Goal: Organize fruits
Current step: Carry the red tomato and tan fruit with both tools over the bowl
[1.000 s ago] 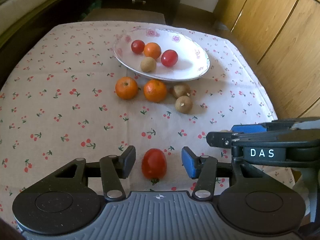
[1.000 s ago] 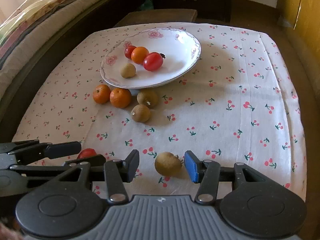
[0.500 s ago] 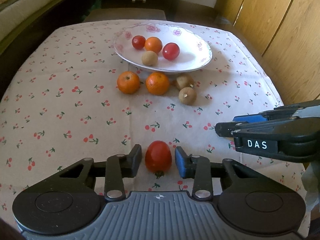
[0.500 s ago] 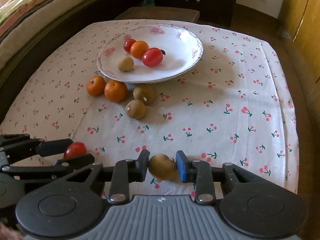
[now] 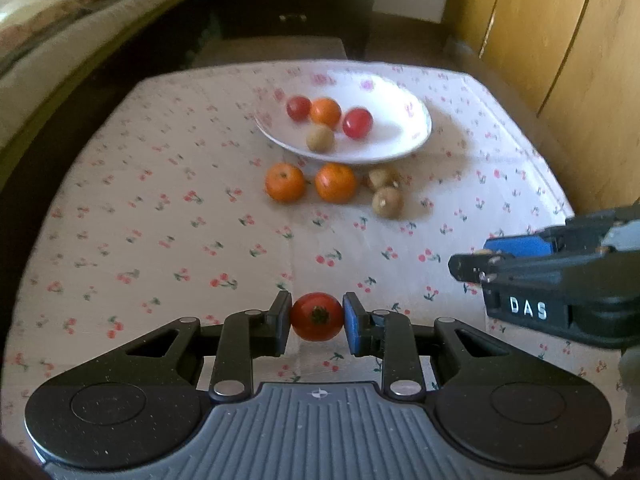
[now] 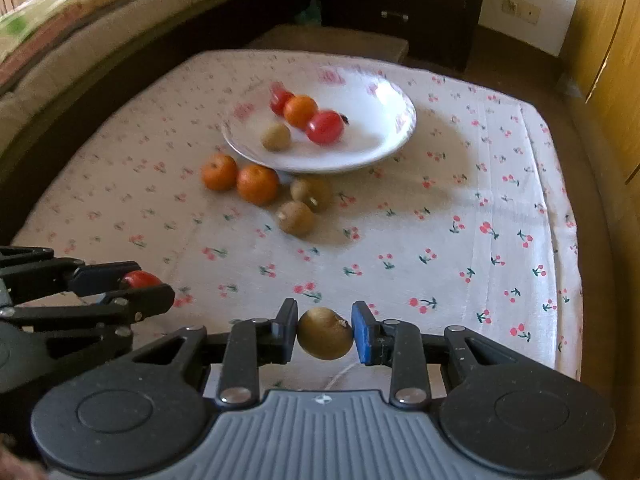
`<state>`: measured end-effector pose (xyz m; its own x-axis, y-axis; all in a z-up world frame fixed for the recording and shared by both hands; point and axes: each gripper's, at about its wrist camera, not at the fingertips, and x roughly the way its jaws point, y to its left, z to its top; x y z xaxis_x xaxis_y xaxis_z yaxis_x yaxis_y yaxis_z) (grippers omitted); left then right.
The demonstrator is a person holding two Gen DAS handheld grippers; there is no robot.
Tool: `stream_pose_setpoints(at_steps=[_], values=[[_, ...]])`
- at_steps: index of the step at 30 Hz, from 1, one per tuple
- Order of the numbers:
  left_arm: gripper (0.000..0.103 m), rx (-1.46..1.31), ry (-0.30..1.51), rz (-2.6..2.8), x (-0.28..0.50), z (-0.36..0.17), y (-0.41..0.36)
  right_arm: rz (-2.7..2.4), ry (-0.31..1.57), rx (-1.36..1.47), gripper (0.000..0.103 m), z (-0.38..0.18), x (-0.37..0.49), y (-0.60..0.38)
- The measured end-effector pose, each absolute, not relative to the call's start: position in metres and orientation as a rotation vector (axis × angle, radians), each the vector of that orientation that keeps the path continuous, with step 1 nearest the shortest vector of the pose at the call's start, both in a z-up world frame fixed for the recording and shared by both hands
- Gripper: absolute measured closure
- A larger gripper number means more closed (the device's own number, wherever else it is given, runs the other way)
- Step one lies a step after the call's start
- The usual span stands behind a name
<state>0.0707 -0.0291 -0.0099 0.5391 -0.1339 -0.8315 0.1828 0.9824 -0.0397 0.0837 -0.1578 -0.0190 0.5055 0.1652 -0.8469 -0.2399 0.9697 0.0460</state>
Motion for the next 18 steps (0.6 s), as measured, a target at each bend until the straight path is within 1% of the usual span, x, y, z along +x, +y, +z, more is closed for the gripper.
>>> stream_pose_setpoints(at_steps=[9,14,18], values=[[0.068,0.066,0.920,-0.193,0.062,0.024,-0.037,0.250,0.934,-0.032,0.072,0.017,0.068,-0.162],[0.068,0.048,0.898,-0.207,0.084,0.033,-0.042,0.239,0.916,0.013,0.072,0.024,0.087,-0.169],[0.068,0.022,0.895,-0.220,0.107,0.031,-0.042,0.233,0.911,0.018,0.072,0.024,0.106,-0.168]])
